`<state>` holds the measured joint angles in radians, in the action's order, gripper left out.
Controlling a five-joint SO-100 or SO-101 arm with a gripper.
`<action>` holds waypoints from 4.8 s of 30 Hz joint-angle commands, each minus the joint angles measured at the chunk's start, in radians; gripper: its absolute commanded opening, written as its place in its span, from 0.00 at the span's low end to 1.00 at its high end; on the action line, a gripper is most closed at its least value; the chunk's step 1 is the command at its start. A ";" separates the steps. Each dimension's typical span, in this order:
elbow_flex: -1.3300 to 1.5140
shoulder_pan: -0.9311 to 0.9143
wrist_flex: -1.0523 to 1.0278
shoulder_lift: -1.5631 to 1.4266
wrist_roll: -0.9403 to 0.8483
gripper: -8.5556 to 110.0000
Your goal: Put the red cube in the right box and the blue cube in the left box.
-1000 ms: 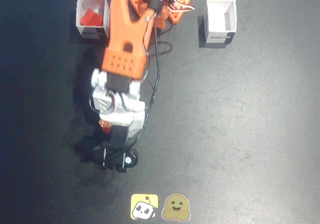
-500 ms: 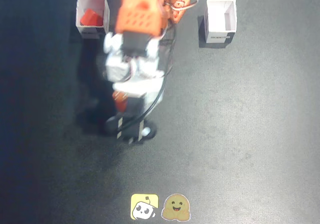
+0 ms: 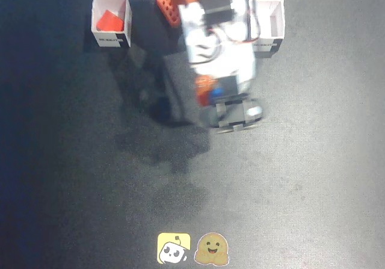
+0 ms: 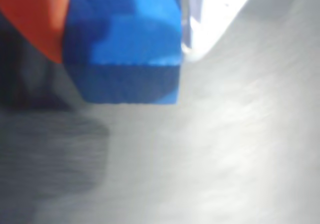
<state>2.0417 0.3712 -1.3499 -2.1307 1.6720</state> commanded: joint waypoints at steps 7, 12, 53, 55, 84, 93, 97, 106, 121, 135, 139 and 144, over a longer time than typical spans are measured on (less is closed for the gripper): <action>-0.028 0.209 -0.028 -0.011 0.003 0.16; 0.026 0.328 -0.031 -0.058 0.009 0.16; 0.279 0.920 -0.126 -0.382 0.173 0.16; 0.288 0.919 -0.147 -0.408 0.175 0.16; 0.408 0.916 -0.123 -0.600 0.175 0.23; 0.422 0.908 -0.120 -0.615 0.175 0.18; 0.422 0.884 -0.115 -0.615 0.153 0.14; 0.385 0.831 -0.025 -0.503 0.123 0.10; 0.259 0.730 0.118 -0.227 0.137 0.09; 0.247 0.377 0.057 -0.275 0.141 0.09; 0.272 0.193 0.028 -0.314 0.120 0.08; 0.337 -0.084 -0.005 -0.434 0.002 0.08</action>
<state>2.3731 0.4203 -1.3376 -2.4835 1.7303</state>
